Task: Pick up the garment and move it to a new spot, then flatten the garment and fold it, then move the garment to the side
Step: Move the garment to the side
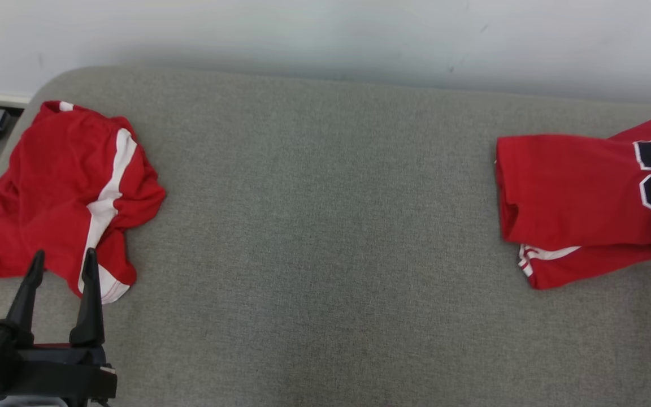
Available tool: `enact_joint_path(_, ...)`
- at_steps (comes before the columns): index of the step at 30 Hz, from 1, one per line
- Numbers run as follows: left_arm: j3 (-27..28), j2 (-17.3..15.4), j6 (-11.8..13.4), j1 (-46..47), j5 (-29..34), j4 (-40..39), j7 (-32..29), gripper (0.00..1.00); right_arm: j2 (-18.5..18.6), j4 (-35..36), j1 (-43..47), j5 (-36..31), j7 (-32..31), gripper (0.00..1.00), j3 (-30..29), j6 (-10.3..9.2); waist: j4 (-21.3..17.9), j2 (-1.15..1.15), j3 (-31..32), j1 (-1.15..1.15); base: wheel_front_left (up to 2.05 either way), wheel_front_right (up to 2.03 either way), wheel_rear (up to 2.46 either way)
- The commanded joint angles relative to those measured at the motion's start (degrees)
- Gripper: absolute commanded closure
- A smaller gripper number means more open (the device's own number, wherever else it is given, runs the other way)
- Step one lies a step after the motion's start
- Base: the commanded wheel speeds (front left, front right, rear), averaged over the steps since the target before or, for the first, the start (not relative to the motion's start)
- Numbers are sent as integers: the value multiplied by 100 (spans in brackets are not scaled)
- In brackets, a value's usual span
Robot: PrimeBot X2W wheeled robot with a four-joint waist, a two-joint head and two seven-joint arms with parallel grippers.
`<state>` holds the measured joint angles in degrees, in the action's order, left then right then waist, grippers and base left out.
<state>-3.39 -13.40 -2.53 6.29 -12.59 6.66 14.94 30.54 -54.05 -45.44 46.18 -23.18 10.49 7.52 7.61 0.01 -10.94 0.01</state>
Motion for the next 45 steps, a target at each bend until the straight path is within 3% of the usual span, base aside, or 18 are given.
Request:
enact_joint_path(1,48,-69,-5,92,16,-34,34,0,70,-38,-107,-62,10,100,19,-3,-48,-1,-179,-1,0,0,0)
enact_joint_path(19,176,-311,99,163,33,-448,-33,0,757,-471,-1090,-505,115,100,105,-4,-334,-1,-913,-1,0,0,0)
enact_joint_path(45,232,-560,194,266,-63,-886,-133,0,1651,-744,-2013,-1493,431,100,707,-4,-179,-1,-1562,-1,0,0,0)
